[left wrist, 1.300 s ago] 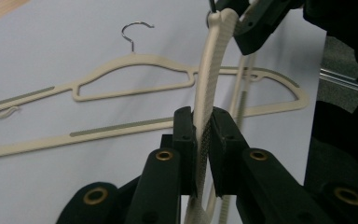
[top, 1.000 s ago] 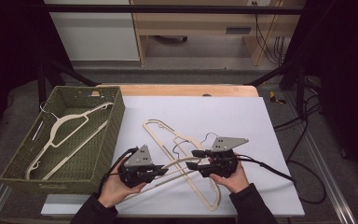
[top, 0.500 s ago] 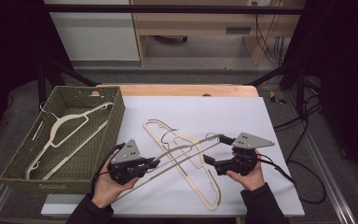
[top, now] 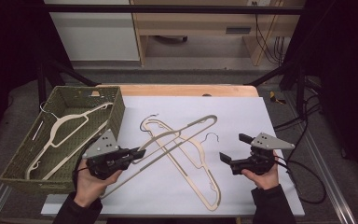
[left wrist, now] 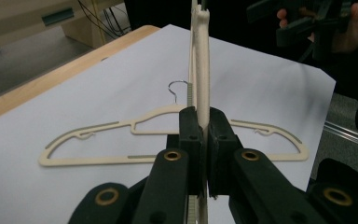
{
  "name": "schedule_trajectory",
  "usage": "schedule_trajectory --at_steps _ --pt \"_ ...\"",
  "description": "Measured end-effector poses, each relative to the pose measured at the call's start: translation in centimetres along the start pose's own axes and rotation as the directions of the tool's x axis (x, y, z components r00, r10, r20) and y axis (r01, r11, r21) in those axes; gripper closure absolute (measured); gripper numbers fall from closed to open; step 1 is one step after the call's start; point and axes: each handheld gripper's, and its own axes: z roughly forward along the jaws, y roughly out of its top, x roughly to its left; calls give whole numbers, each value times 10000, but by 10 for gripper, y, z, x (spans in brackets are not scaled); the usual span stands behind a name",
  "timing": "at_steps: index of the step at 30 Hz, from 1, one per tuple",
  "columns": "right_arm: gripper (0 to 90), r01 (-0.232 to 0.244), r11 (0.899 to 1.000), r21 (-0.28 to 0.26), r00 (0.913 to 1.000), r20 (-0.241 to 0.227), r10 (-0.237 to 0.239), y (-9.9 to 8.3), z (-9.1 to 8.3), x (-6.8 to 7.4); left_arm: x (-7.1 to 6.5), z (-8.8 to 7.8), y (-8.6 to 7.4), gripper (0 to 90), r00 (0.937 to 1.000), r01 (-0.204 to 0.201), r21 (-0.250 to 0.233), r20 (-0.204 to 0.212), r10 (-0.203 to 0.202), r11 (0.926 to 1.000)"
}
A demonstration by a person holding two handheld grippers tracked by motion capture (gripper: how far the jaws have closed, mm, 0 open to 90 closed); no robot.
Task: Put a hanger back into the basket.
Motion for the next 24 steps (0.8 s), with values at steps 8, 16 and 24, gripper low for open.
schedule_trajectory --at_steps 8,16,24 --pt "3 10 10000 -81 9999 160 -8 0 -4 -3 15 -26 17 867 9981 -129 -155 -607 119 9998" --pt "3 -107 9998 -146 9993 354 112 0 -5 -2 46 -49 25 867 9952 96 -250 -975 -120 9996" --pt "3 -208 9996 -189 9994 272 213 0 -5 -3 77 -75 31 867 9897 88 -184 -1426 -114 9998"
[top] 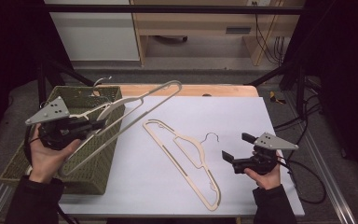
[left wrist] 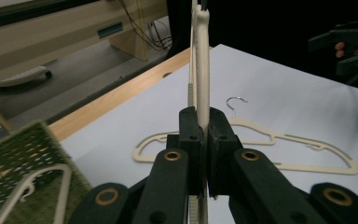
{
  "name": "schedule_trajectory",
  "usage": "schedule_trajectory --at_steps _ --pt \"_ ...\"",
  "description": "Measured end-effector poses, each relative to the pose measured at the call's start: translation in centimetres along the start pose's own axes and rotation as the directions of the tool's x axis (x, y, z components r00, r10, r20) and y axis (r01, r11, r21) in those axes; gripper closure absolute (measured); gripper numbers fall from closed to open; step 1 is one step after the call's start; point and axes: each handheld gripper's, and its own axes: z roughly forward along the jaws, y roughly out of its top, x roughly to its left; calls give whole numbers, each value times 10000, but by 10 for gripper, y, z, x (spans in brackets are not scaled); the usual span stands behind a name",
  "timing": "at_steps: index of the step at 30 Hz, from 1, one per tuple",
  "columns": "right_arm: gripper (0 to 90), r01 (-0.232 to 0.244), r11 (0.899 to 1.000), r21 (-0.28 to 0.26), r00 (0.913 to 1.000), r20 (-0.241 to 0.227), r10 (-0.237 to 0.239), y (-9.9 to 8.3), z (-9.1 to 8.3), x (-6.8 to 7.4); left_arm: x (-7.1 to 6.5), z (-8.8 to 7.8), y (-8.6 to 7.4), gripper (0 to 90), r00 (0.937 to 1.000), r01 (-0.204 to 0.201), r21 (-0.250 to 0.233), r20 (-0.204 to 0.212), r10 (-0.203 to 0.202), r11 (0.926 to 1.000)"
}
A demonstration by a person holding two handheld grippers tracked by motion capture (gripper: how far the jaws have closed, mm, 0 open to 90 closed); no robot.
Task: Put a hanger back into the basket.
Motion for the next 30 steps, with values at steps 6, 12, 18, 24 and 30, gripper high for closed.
schedule_trajectory --at_steps 6,12,18,24,30 --pt "3 24 10000 -2 10000 -24 -24 0 0 0 29 -11 -3 867 9992 159 238 -362 -150 9996" --pt "3 8 10000 56 10000 -61 -8 0 1 0 52 -19 -14 867 9971 218 345 -742 -192 9992" --pt "3 -17 10000 22 10000 -53 17 0 1 0 73 -23 -26 867 9941 443 674 -1019 -373 9967" --pt "3 -1 10000 56 10000 -35 1 0 1 0 94 -30 -42 866 9907 624 909 -1265 -506 9939" --pt "3 -13 10000 88 10000 -34 13 -1 2 0 106 -36 -53 866 9873 758 997 -1471 -606 9921"
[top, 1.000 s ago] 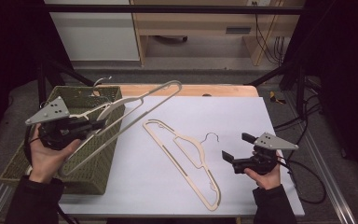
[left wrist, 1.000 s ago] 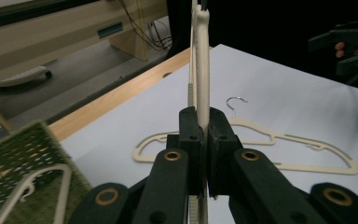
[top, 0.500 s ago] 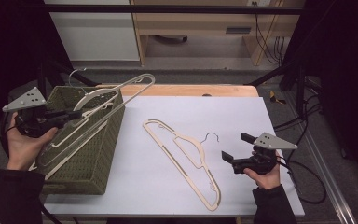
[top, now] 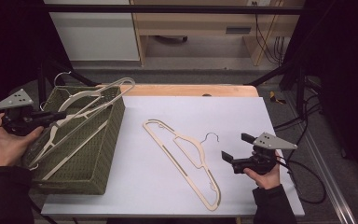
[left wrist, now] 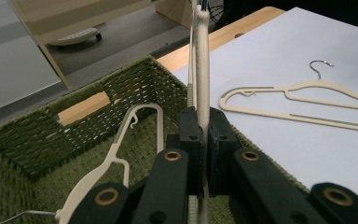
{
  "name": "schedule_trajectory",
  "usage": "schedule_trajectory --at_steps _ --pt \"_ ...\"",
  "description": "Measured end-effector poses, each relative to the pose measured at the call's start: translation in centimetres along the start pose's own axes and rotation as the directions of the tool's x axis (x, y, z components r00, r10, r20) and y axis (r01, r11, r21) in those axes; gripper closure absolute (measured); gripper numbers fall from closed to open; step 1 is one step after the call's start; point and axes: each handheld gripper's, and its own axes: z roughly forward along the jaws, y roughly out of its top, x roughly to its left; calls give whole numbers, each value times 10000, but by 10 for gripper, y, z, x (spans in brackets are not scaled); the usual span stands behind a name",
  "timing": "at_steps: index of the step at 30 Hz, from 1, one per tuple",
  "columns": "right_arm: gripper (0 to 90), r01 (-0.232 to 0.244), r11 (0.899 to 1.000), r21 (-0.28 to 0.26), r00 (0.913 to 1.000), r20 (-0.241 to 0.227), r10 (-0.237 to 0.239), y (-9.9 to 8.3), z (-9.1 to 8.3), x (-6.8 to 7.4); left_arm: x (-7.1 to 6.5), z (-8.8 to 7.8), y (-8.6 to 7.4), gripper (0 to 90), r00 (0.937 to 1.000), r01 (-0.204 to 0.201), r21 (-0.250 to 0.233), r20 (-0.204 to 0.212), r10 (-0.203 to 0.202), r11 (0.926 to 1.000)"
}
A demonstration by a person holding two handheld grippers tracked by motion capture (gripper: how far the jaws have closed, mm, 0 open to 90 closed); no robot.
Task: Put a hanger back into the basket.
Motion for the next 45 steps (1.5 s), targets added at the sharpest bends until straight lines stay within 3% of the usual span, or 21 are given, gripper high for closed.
schedule_trajectory --at_steps 16,23,31,38,45 --pt "3 -5 10000 -1 10000 38 5 -1 0 -2 31 -12 -25 867 9959 726 -94 -533 -730 9973" --pt "3 -8 10000 -21 10000 56 8 -1 0 -2 37 -15 -37 866 9934 950 139 -662 -939 9954" --pt "3 -6 10000 -17 10000 43 6 -1 0 -2 35 -9 -50 867 9925 1150 504 -467 -1127 9921" --pt "3 -74 10000 4 10000 46 74 -1 -1 -1 30 5 -63 866 9887 1484 836 -346 -1460 9854" --pt "3 -24 10000 -8 10000 -2 24 0 -2 -2 31 22 -74 866 9775 2108 1285 -164 -2105 9690"
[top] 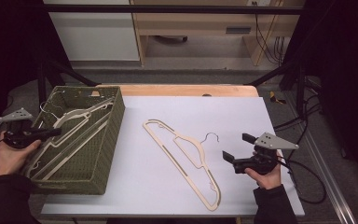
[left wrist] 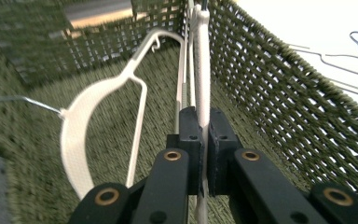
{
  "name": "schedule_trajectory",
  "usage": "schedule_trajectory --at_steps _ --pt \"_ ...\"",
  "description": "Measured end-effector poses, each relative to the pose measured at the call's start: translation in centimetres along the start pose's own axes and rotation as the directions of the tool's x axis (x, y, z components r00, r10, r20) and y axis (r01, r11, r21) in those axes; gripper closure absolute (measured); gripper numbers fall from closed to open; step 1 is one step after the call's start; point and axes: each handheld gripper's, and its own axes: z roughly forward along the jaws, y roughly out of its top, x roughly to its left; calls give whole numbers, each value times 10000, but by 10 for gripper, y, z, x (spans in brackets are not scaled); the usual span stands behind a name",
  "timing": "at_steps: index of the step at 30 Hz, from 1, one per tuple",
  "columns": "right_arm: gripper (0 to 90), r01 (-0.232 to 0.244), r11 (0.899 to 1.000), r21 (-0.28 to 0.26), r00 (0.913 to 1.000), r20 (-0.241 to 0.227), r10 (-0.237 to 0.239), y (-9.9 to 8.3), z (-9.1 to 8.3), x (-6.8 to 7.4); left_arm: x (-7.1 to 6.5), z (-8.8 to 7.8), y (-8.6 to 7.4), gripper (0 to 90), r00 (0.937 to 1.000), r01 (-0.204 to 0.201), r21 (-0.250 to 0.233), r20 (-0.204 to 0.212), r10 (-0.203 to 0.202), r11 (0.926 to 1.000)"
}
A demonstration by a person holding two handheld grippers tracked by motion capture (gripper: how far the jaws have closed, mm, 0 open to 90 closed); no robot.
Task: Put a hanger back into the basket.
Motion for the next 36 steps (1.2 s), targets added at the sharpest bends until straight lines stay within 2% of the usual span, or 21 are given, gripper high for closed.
schedule_trajectory --at_steps 3,7,10,12,16,19,22,25,26,27,30,32,33,34,35,36 --pt "3 -30 10000 -56 10000 17 30 0 -1 0 0 7 -3 865 9999 110 331 -17 -109 9994" --pt "4 -29 10000 -66 10000 -3 29 0 -1 0 2 11 -4 864 9994 352 495 32 -354 9982" --pt "4 -53 10000 -77 10000 -4 53 0 -1 0 4 13 -6 861 9982 561 520 -256 -548 9971" --pt "4 -52 10000 -80 10000 -2 52 0 -1 0 6 15 -6 857 9959 723 644 -589 -686 9953" --pt "4 -19 10000 -71 10000 -19 19 0 0 0 11 20 -9 844 9880 1126 1195 -1189 -983 9864" --pt "4 12 10000 -12 10000 -57 -12 0 0 0 14 22 -11 835 9805 1425 1202 -1529 -1235 9825" --pt "4 -52 10000 5 10000 -28 52 0 1 1 16 23 -11 826 9750 1523 1338 -1825 -1267 9792" --pt "4 -56 10000 5 10000 -28 56 0 1 1 16 25 -12 794 9611 1654 1450 -2454 -1265 9755" --pt "4 -39 10000 4 10000 -39 39 0 1 1 18 24 -12 774 9587 1657 1721 -2591 -1177 9710" --pt "4 -46 10000 -7 10000 -48 46 0 1 1 18 25 -13 753 9528 1794 1617 -2739 -1305 9704" --pt "4 -46 10000 -16 10000 -43 46 0 1 1 19 25 -15 692 9490 1859 1752 -2869 -1304 9668" --pt "4 -24 10000 -13 10000 -46 24 0 2 1 20 25 -16 647 9433 1959 1743 -3025 -1368 9650" --pt "4 1 10000 -14 10000 -47 -1 0 2 1 21 24 -16 619 9427 1957 1929 -3070 -1303 9615" --pt "4 -12 10000 2 10000 -51 12 0 2 1 21 24 -16 598 9390 2031 1935 -3164 -1349 9598" --pt "4 -12 10000 3 10000 -48 12 0 2 1 22 24 -17 590 9376 2077 1922 -3188 -1391 9591" --pt "4 -10 10000 1 10000 -47 10 0 2 1 22 24 -17 575 9388 2071 1823 -3136 -1428 9612"
